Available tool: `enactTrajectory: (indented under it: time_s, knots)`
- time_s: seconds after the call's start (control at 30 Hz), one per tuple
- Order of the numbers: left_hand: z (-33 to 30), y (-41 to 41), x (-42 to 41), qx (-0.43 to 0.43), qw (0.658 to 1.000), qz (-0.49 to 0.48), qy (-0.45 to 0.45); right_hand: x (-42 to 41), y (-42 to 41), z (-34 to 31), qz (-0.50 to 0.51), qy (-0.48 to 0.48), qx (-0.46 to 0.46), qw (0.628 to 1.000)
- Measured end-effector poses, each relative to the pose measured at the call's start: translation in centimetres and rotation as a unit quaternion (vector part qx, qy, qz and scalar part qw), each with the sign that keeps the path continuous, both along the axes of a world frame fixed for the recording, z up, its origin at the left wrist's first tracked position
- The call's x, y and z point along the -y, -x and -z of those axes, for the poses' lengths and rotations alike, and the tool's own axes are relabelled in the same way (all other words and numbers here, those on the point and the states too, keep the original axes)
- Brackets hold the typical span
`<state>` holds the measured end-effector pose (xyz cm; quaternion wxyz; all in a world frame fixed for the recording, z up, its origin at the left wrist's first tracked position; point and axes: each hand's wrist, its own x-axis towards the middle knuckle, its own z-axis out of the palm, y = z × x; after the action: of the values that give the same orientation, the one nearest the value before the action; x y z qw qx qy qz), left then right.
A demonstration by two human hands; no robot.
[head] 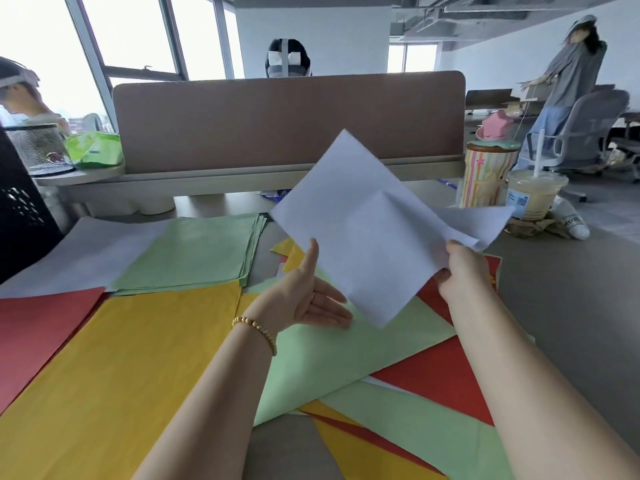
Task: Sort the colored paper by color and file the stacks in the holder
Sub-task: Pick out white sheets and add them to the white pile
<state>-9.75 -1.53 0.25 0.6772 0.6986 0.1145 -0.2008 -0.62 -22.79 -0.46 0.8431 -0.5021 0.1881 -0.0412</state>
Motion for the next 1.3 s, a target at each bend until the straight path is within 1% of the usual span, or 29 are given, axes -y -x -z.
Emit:
enactTrajectory:
  time_s: [0.07, 0.13, 0.2, 0.27, 0.33, 0.43, 0.47, 0.5, 0.53, 0.6, 0.7, 0.77, 0.83, 0.87, 0.93, 1.0, 1.03, 1.1, 1.13, 1.23, 1.3]
  knots:
    - [0.4, -0.1, 0.1, 0.014, 0.999, -0.020, 0.031, 0.0, 0.4, -0.3, -0.024, -0.044, 0.006, 0.999]
    - [0.8, -0.4, 0.1, 0.039, 0.994, -0.062, 0.086, -0.5, 0.9, -0.3, -0.081, -0.056, 0.016, 0.995]
    - [1.0, -0.7, -0.1, 0.072, 0.978, -0.128, 0.150, -1.0, 1.4, -0.5, -0.144, -0.032, 0.026, 0.989]
    - [1.1, -0.8, -0.5, 0.094, 0.959, -0.182, 0.198, -1.2, 2.0, -1.0, -0.205, 0.011, 0.041, 0.978]
    - [1.1, -0.7, -0.8, 0.105, 0.943, -0.204, 0.241, -1.2, 2.6, -1.4, -0.302, 0.063, 0.055, 0.950]
    - [1.3, -0.6, -0.9, 0.106, 0.920, -0.256, 0.278, -1.4, 3.4, -1.4, -0.463, 0.123, 0.061, 0.876]
    - [1.4, -0.7, -0.9, 0.101, 0.914, -0.277, 0.279, -1.5, 3.5, -1.4, -0.492, 0.132, 0.063, 0.858]
    - [1.5, -0.8, -0.9, 0.099, 0.911, -0.290, 0.275, -1.5, 3.5, -1.4, -0.509, 0.134, 0.063, 0.848]
    - [1.6, -0.9, -0.9, 0.100, 0.912, -0.295, 0.268, -1.5, 3.5, -1.4, -0.514, 0.128, 0.062, 0.846]
    - [1.7, -1.1, -1.1, 0.107, 0.918, -0.295, 0.245, -1.2, 3.0, -1.2, -0.499, 0.106, 0.047, 0.859]
    - [2.2, -1.5, -1.5, 0.106, 0.924, -0.305, 0.203, -0.4, 1.9, -0.5, -0.432, 0.065, 0.013, 0.900]
    - [2.4, -1.7, -1.4, 0.097, 0.926, -0.313, 0.188, 0.1, 1.1, -0.2, -0.330, 0.034, -0.010, 0.943]
    - [2.3, -1.7, -1.2, 0.090, 0.923, -0.324, 0.189, 0.5, 0.5, 0.4, -0.218, 0.060, -0.020, 0.974]
    - [2.0, -1.6, -1.0, 0.089, 0.918, -0.331, 0.200, 0.6, 0.4, 0.6, -0.183, 0.082, -0.020, 0.979]
    - [1.4, -1.3, -0.7, 0.098, 0.896, -0.352, 0.252, 0.5, 0.0, 0.7, -0.146, 0.097, -0.015, 0.984]
    - [1.1, -1.1, -0.6, 0.123, 0.870, -0.371, 0.299, 0.3, -0.1, 0.4, -0.124, 0.068, -0.003, 0.990]
    - [1.1, -1.0, -0.6, 0.132, 0.864, -0.373, 0.312, 0.2, 0.0, 0.0, -0.117, 0.032, 0.005, 0.993]
    - [1.1, -0.8, -0.5, 0.136, 0.867, -0.355, 0.320, -0.1, 0.3, -0.4, -0.157, -0.031, 0.024, 0.987]
    - [1.2, -0.8, -0.3, 0.129, 0.877, -0.337, 0.316, -0.3, 0.6, -0.3, -0.197, -0.032, 0.029, 0.979]
    - [1.4, -0.8, 0.2, 0.081, 0.916, -0.276, 0.278, -1.0, 1.7, -0.1, -0.327, 0.025, 0.034, 0.944]
    - [1.5, -0.9, 0.1, 0.059, 0.932, -0.246, 0.259, -1.2, 2.0, 0.0, -0.380, 0.026, 0.042, 0.923]
